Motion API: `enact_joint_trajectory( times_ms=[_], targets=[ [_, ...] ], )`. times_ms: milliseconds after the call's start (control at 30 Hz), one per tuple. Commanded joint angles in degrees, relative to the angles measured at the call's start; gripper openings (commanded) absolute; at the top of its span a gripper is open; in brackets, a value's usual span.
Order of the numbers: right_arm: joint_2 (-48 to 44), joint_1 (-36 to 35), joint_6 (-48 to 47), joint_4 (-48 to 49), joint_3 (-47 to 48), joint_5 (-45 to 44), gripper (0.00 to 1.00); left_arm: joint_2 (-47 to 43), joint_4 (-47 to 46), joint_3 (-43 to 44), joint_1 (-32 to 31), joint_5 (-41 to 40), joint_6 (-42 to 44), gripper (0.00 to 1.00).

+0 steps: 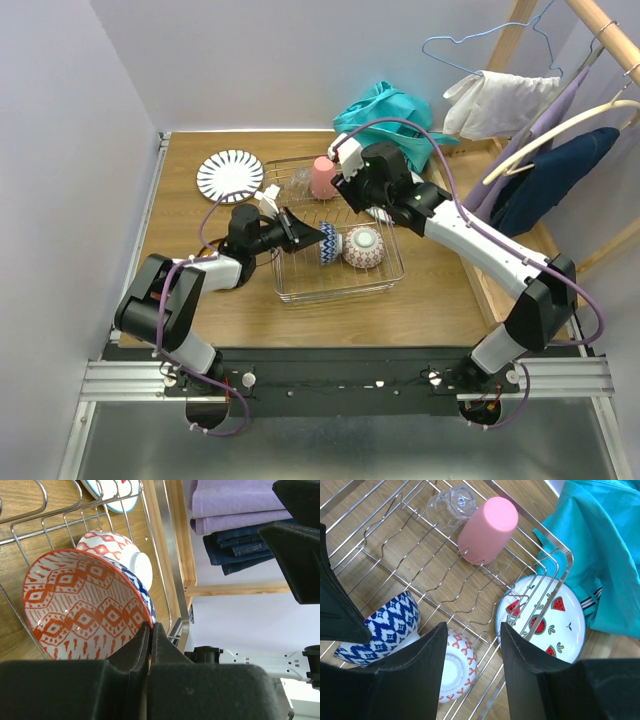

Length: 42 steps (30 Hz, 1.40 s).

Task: Load the mixed dishes into the dish rack

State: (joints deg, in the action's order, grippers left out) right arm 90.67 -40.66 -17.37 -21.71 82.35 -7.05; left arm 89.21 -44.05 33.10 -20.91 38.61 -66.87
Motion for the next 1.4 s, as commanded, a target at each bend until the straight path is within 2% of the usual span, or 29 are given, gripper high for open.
enact_joint_trajectory(
  times_ms=[0, 33, 133, 300, 533, 667, 833, 967, 1100, 1167, 1267, 1367],
  targets=[
    [1.52, -0.20, 1.19, 1.24, 2.20, 1.77, 0.55, -2.10, 3.44, -1.02, 1.30, 1.38, 2.71, 0.13],
    [1.52, -0.20, 1.19, 1.32, 2.29, 1.78, 0.55, -2.46, 4.84, -0.94, 1.92, 1.73, 3.23, 0.19],
    [1.70, -0.20, 1.19, 1.50, 2.12, 1.86, 0.55, -4.13, 9.66, -0.67, 3.84, 2.78, 5.26, 0.28],
    [1.88, -0.20, 1.98, 1.32, 2.20, 3.09, 0.55, -7.99, 14.78, -0.23, 6.14, 3.58, 8.07, 0.36],
    [2.58, -0.20, 2.42, 0.97, 2.03, 4.58, 0.55, -11.95, 24.78, 2.84, 7.63, 4.19, 12.99, 0.38],
    [2.49, -0.20, 2.51, 0.71, 1.15, 5.12, 0.55, -14.84, 31.30, 5.91, 8.16, 3.32, 19.31, 0.39],
    [2.05, -0.20, 3.04, -0.69, -2.44, 6.78, 0.55, -14.33, 38.23, 8.90, 8.51, 2.61, 23.36, 0.41],
    [2.23, -0.20, 2.34, -3.68, -7.45, 11.79, 0.54, -15.46, 37.55, 10.31, 8.95, 2.17, 25.47, 0.41],
    [2.05, -0.20, 0.84, -5.36, -10.10, 16.54, 0.54, -19.50, 39.91, 15.31, 9.13, -1.77, 32.40, 0.43],
    [1.79, -0.20, 1.02, -5.01, -10.28, 18.56, 0.54, -20.47, 43.95, 18.99, 9.22, -4.14, 39.69, 0.45],
    [3.28, -0.12, 2.24, -4.39, -8.61, 23.47, 0.53, -21.27, 52.04, 22.43, 10.79, -11.87, 46.80, 0.47],
    [7.12, -0.20, 4.26, -3.51, -4.49, 27.96, 0.51, -20.92, 57.57, 23.76, 12.90, -18.63, 48.67, 0.47]
  ],
)
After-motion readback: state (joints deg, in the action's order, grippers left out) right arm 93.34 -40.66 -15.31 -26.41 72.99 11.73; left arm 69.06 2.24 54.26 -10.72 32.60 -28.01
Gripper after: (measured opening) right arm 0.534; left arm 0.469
